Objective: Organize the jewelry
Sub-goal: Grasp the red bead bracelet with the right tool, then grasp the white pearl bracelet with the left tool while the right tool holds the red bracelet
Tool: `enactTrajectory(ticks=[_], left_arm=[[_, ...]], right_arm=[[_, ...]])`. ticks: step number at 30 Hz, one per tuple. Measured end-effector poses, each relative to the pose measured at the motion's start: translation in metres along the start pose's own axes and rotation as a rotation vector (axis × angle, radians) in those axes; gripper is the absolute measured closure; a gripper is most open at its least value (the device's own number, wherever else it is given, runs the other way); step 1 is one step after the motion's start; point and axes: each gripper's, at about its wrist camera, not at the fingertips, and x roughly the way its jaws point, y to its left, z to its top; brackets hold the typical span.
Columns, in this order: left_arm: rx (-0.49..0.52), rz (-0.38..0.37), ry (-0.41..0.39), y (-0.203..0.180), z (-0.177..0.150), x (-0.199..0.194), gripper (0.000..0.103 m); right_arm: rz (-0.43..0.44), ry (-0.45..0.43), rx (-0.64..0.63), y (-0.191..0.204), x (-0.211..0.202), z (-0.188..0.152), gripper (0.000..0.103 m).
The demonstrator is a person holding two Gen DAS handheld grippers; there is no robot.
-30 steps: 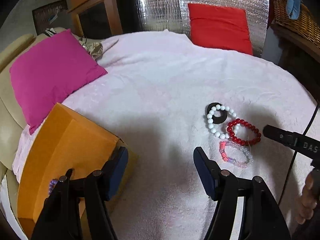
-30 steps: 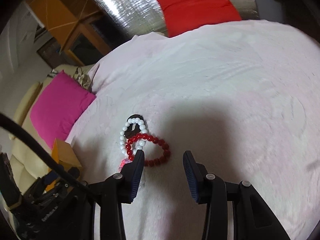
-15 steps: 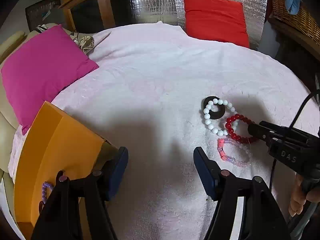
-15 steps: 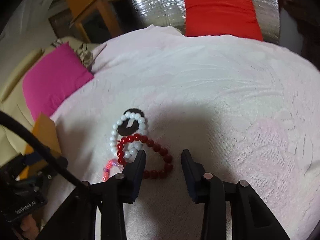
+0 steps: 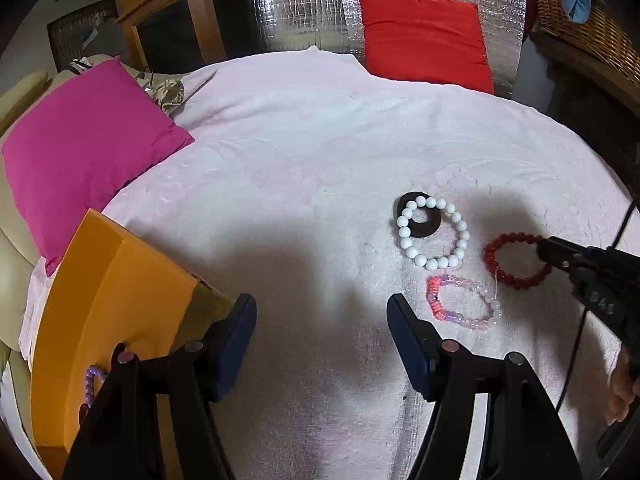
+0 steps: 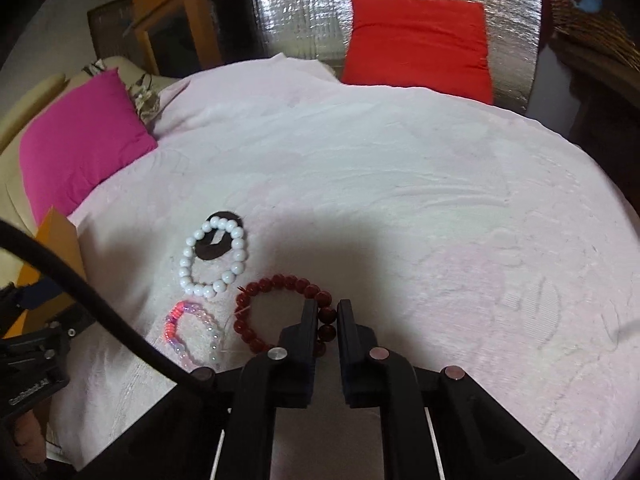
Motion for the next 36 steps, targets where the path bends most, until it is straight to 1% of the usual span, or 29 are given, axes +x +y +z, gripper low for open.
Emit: enactTrajectory(ticks=[9, 11, 14, 15, 17, 21, 24, 29, 32, 36], left_arm=[[0.021, -0.007, 0.004, -0.015, -0.001, 0.003, 0.034], [0.022, -0.022, 0.012, -0.018, 0.0, 0.005, 0.034], [0.015, -0.092, 0.04, -0.022, 0.0, 0.011, 0.034], [0.009, -0.126, 0.056, -0.023, 0.001, 0.015, 0.034], [0.001, -0.17, 0.085, -0.024, 0.002, 0.022, 0.034], [-0.007, -0.216, 0.128, -0.031, 0.003, 0.036, 0.034], [-0.005, -0.257, 0.141, -0.039, 0.003, 0.041, 0.034], [-0.001, -0.27, 0.147, -0.053, 0.005, 0.047, 0.034], [0.011, -0.293, 0.139, -0.061, 0.007, 0.045, 0.032], [0.032, -0.267, 0.128, -0.067, 0.006, 0.046, 0.032]], right_arm=[[0.021, 0.005, 0.051, -0.023, -0.015, -0.006, 0.093], [0.023, 0.006, 0.063, -0.029, -0.018, -0.009, 0.093], [0.041, 0.013, 0.089, -0.038, -0.02, -0.013, 0.093], [0.047, 0.019, 0.097, -0.039, -0.019, -0.014, 0.093], [0.055, 0.031, 0.109, -0.044, -0.018, -0.017, 0.093], [0.069, 0.045, 0.126, -0.051, -0.018, -0.023, 0.093], [0.075, 0.056, 0.139, -0.054, -0.016, -0.025, 0.093], [0.086, 0.07, 0.151, -0.056, -0.013, -0.029, 0.093], [0.092, 0.073, 0.155, -0.058, -0.013, -0.03, 0.093], [0.099, 0.077, 0.164, -0.059, -0.011, -0.031, 0.092]])
